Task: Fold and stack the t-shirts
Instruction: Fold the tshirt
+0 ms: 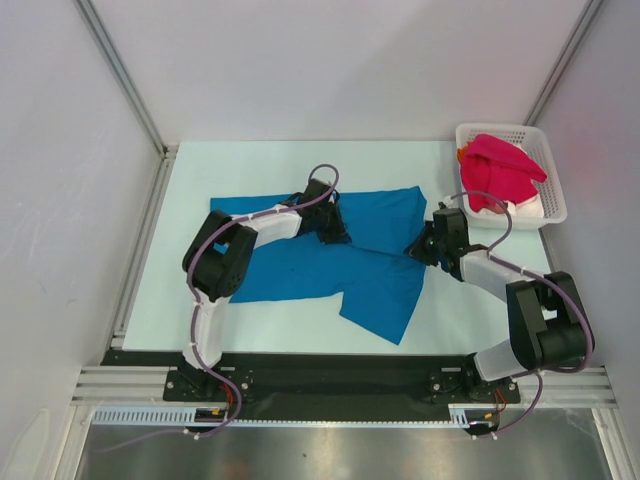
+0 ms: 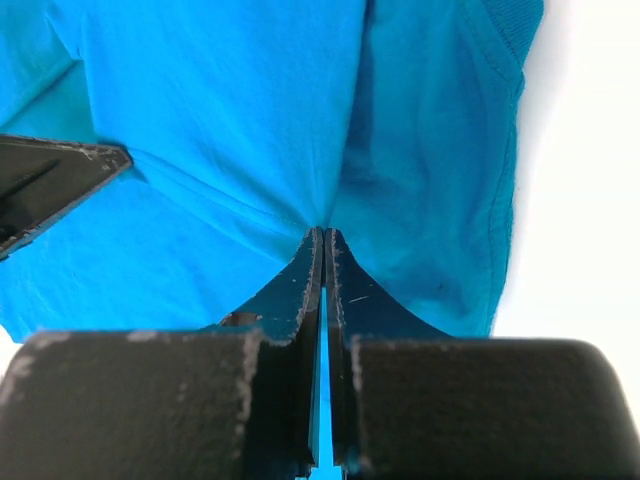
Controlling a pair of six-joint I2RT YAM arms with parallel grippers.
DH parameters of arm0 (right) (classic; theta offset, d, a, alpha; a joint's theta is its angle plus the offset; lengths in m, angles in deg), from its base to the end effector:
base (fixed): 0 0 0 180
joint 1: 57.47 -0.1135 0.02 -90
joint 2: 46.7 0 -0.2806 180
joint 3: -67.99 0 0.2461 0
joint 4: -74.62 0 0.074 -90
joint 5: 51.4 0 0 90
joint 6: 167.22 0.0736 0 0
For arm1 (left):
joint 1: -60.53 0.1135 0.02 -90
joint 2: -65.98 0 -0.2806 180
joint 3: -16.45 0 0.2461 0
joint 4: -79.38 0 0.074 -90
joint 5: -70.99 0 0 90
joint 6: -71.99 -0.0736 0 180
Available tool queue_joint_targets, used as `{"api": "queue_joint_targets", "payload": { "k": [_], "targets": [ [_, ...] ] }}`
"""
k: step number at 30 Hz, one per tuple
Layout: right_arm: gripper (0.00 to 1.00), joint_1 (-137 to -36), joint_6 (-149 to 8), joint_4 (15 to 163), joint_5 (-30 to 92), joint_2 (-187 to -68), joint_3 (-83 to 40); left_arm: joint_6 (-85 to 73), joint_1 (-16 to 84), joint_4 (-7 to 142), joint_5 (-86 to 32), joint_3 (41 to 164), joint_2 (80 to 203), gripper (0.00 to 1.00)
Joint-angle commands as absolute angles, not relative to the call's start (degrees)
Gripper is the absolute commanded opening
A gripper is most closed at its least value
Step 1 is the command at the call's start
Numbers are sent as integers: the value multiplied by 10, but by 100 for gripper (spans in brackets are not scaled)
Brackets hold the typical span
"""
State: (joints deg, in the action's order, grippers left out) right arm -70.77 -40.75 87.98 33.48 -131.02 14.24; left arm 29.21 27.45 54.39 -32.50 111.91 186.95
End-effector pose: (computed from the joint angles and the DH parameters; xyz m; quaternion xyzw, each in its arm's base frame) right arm 0.3004 0.0778 0.1654 0.1675 0.9041 0.2018 0.3373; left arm 0.3921 -0.2759 0.1358 -0.0757 0.9324 -0.3009 0.1852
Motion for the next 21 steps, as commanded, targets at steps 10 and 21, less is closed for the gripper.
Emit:
{"api": "queue_joint_targets", "payload": {
  "k": [10,21],
  "targets": [
    [39,-714,-459,953,482,-1252,128,249,295,500,-318,1085,1795,43],
    [79,-697,-607,903,465,-1433,-84,131,481,438,-368,1011,1622,52]
  ]
}}
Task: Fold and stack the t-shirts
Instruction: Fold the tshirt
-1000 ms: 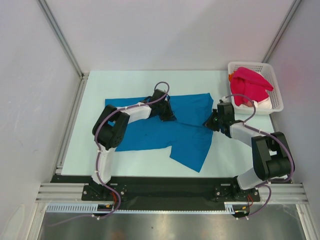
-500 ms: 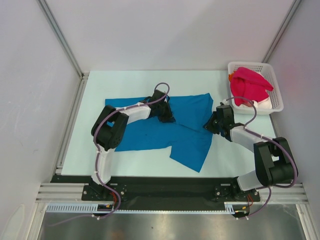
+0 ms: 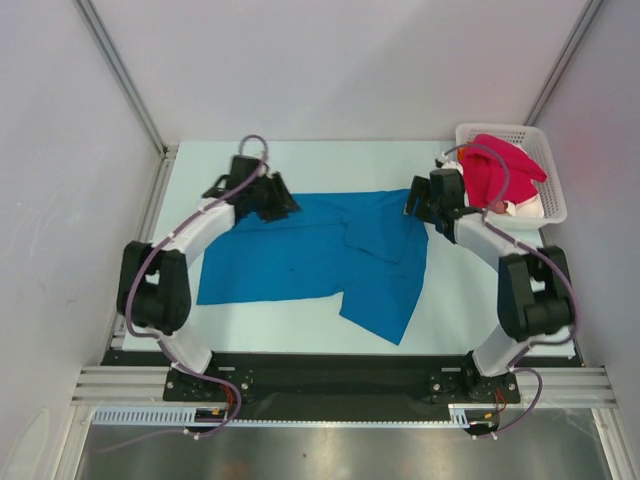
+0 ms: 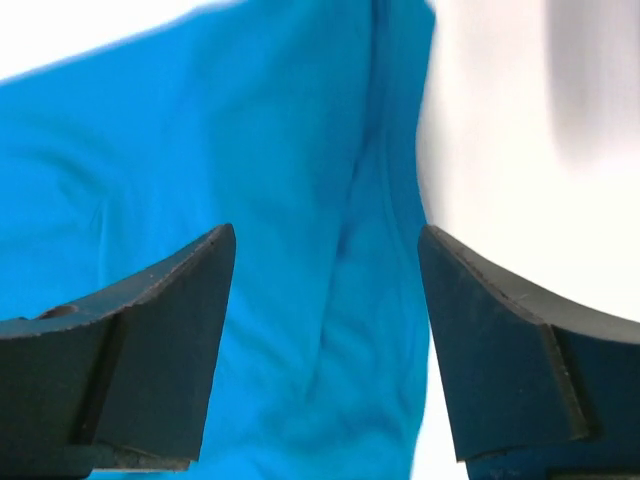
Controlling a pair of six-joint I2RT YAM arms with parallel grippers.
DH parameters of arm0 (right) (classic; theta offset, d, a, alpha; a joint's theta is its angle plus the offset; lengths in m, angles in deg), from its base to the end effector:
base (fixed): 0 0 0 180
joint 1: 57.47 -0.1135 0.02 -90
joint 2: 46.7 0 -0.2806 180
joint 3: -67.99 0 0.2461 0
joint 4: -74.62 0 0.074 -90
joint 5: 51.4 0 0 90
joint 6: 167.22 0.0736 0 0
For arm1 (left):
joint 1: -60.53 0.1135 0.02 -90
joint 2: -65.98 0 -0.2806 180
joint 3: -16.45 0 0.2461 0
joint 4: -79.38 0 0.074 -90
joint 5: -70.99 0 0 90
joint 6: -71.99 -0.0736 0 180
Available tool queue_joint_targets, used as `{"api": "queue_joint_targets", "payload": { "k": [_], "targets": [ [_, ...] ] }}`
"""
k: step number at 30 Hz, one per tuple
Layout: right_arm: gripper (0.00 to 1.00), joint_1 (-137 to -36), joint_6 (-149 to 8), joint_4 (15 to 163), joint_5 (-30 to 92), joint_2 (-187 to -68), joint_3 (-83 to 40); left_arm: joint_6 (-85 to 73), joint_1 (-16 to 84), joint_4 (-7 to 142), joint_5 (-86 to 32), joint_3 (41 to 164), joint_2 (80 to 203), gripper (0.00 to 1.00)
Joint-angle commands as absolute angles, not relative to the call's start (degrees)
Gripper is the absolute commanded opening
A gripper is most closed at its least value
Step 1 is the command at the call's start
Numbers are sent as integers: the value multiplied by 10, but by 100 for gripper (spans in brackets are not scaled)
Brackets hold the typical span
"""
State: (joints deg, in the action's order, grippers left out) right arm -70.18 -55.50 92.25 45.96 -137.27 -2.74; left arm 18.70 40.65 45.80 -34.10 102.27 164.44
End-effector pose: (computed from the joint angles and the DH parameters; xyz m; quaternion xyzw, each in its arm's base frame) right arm 0.3639 0.0724 0.2211 0.0986 0.8899 0.0757 0.4389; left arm 0.3713 -0.1546 0.2325 -0.0862 0.9171 -0.2825 0.2677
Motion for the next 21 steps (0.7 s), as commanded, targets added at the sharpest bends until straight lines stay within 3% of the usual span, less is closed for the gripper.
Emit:
{"api": "queue_joint_targets", "payload": {
  "k": [1,8,15,21],
  "targets": [
    [79,-696,-609,906,467,-1472,-128,126,503,435,-381,1011,1625,50],
    [74,-687,-627,934,488,-1602,-263,105,674,422,-448,1065,1705,50],
    [70,-667,-634,949,463,-1646,-306,73,731,376,-382,1195,1826,54],
    [73,-651,-636,957,422,-1674,-333,54,733,371,-352,1275,1914,54]
  ]
}}
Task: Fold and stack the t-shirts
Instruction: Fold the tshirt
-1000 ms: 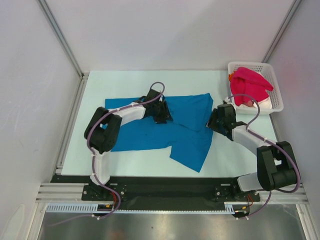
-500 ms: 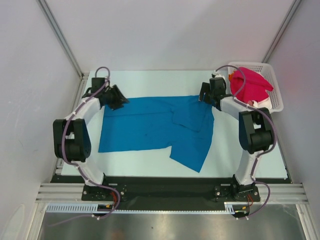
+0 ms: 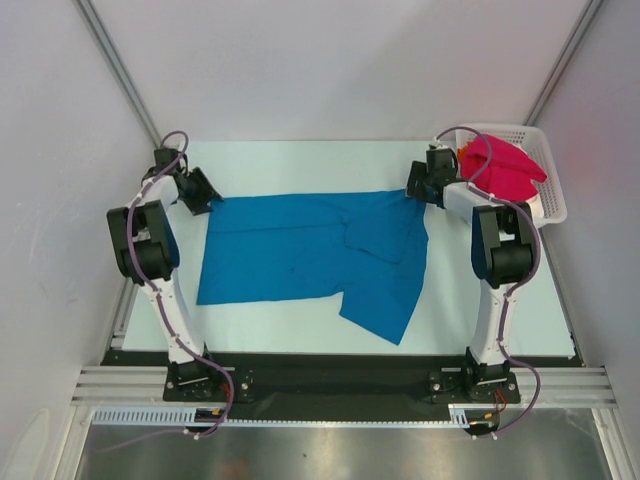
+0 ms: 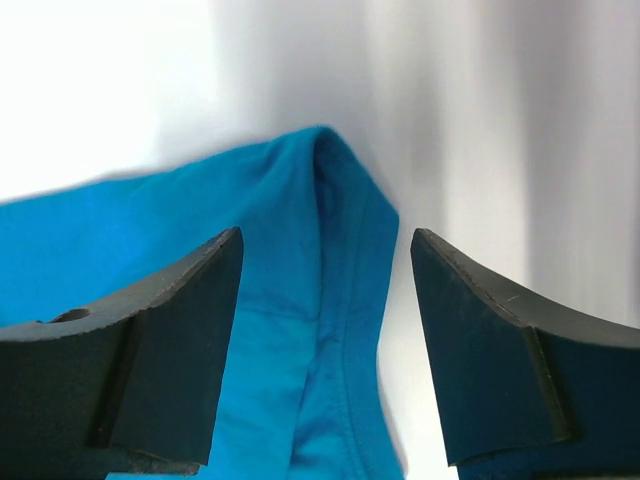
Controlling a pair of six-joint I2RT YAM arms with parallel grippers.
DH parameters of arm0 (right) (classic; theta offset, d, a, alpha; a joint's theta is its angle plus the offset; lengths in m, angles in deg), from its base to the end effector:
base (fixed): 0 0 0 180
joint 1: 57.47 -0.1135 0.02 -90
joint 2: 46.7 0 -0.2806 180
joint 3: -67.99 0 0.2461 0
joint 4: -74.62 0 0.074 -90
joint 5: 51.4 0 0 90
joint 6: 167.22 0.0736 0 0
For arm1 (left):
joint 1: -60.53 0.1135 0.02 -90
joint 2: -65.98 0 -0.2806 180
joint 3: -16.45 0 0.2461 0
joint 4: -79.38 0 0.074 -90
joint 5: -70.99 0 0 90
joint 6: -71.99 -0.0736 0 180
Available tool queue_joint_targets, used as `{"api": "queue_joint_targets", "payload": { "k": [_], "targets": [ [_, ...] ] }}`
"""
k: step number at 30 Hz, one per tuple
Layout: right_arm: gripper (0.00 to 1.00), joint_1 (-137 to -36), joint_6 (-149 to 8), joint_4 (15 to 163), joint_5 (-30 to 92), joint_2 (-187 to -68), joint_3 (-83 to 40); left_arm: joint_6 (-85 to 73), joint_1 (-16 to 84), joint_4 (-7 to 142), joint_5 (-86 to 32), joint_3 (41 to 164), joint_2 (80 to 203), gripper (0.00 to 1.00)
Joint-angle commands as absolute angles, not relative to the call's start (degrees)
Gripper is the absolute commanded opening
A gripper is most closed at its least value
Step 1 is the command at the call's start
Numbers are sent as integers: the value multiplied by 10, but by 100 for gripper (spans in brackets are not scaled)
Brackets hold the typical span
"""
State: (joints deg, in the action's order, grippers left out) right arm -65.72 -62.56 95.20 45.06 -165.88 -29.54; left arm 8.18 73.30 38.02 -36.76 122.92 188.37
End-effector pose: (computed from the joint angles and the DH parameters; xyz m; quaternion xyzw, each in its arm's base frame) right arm 0.4906 0.0628 0.1688 0.0738 0.9102 0.0298 0.4064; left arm 0.4778 0.0853 0.1617 -0.2752 0.9082 -0.1795 0.2591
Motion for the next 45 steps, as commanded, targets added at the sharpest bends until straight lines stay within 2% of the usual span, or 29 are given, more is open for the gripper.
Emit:
{"api": "queue_joint_targets", "payload": {
  "k": [1,8,19,20,22,25,26,27,28,29,31,32,35,40,41,43,44,45],
  "targets": [
    [73,-649,-636,959,419,-1677,-337,51,734,370,-348,1283,1920,53],
    [74,-638,-610,976,362,-1711,-378,45,736,348,-284,1338,1968,51],
    [67,-624,-566,1020,368,-1747,-410,52,739,347,-324,1337,2010,51],
    [66,-623,-564,1025,366,-1751,-415,53,740,347,-325,1340,2015,50],
    [63,-623,-560,1036,361,-1761,-423,58,741,347,-330,1345,2019,38],
    [55,-624,-552,1040,358,-1770,-428,70,747,345,-333,1352,2024,24],
    [48,-624,-550,1039,361,-1770,-429,72,749,346,-331,1359,2026,20],
    [42,-624,-547,1038,363,-1774,-430,76,749,344,-330,1362,2027,12],
    [39,-624,-544,1038,368,-1776,-431,78,751,345,-329,1366,2029,8],
    [28,-624,-535,1036,381,-1777,-432,80,754,344,-327,1376,2032,3],
    [21,-625,-528,1028,402,-1779,-434,84,759,345,-328,1388,2040,0],
    [10,-625,-518,1025,423,-1781,-437,84,760,345,-328,1404,2045,0],
    [0,-626,-499,1028,474,-1790,-457,82,764,343,-325,1442,2064,0],
    [1,-631,-501,1040,492,-1821,-514,93,768,329,-339,1508,2103,0],
    [5,-632,-505,1046,490,-1835,-539,95,769,327,-344,1525,2112,0],
    [15,-635,-515,1063,487,-1847,-561,103,769,313,-337,1539,2116,9],
    [25,-636,-518,1068,487,-1850,-569,103,769,307,-332,1545,2114,16],
    [29,-637,-523,1075,485,-1851,-583,102,769,303,-324,1543,2100,25]
  ]
}}
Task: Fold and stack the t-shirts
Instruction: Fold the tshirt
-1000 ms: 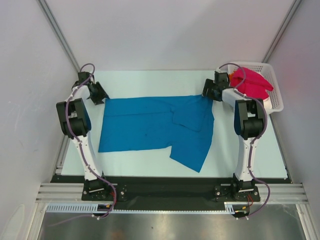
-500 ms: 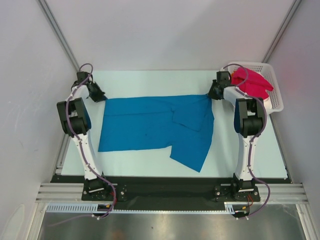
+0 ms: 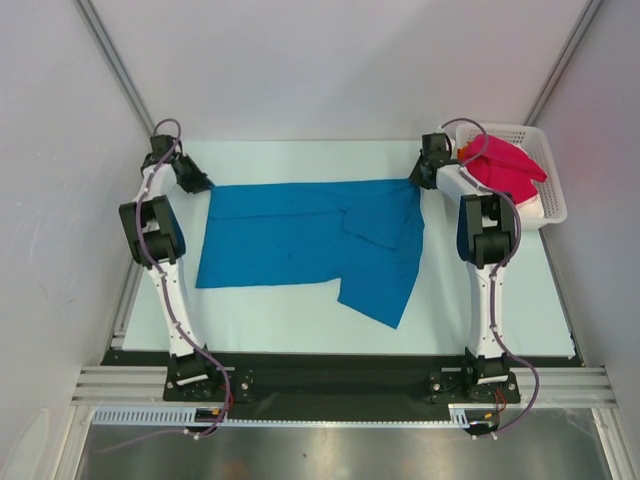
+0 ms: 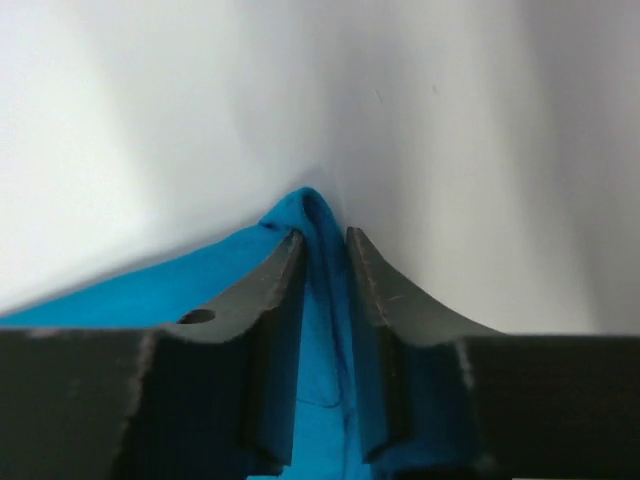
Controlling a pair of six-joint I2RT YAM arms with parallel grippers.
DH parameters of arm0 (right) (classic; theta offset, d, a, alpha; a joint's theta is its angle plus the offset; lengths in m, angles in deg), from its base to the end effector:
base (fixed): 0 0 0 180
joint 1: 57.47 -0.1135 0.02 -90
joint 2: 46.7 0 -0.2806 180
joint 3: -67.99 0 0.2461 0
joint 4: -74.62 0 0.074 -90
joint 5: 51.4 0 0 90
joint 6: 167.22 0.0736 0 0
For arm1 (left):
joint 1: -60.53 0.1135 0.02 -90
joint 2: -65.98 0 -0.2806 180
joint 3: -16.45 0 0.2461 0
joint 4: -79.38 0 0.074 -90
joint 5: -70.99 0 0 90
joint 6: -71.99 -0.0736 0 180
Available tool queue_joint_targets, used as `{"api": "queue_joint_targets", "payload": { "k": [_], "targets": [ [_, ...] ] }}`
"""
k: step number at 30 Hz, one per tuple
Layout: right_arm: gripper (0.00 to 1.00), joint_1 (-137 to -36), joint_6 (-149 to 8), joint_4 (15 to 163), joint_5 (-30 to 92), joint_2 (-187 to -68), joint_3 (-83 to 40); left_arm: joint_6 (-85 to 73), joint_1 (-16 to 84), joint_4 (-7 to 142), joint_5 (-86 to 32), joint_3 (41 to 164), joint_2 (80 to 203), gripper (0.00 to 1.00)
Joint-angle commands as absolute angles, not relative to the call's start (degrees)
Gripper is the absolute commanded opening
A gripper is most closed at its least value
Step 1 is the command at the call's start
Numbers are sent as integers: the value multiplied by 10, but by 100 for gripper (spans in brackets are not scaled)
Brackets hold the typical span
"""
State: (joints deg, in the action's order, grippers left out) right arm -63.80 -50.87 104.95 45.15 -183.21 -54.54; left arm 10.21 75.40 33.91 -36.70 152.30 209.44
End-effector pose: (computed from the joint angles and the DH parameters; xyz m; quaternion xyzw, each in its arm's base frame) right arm 0.5651 0.0542 0.1444 0.1818 0.9022 0.0585 0.3868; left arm 0.5624 0.1262 0.1328 -0.2989 0.8897 -0.1812 0.2938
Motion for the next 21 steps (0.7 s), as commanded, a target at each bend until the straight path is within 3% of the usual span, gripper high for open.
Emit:
{"api": "queue_joint_targets", "payload": {
  "k": [1,2,3,8,12,14,21],
  "targets": [
    [33,-640,-535,1082,486,-1850,-589,99,769,292,-295,1540,2088,31],
    [48,-642,-539,1093,507,-1847,-598,97,769,291,-282,1521,2071,40],
    [56,-645,-545,1115,520,-1836,-609,91,769,289,-266,1506,2032,45],
    [78,-675,-556,1176,606,-1760,-600,92,770,287,-167,1332,1859,52],
    [82,-717,-509,1257,630,-1673,-542,140,769,278,-120,1150,1695,49],
    [84,-758,-492,1249,613,-1601,-452,177,768,281,-125,1031,1607,47],
    [85,-876,-483,1178,563,-1380,-194,210,768,311,-139,792,1475,35]
  ]
}}
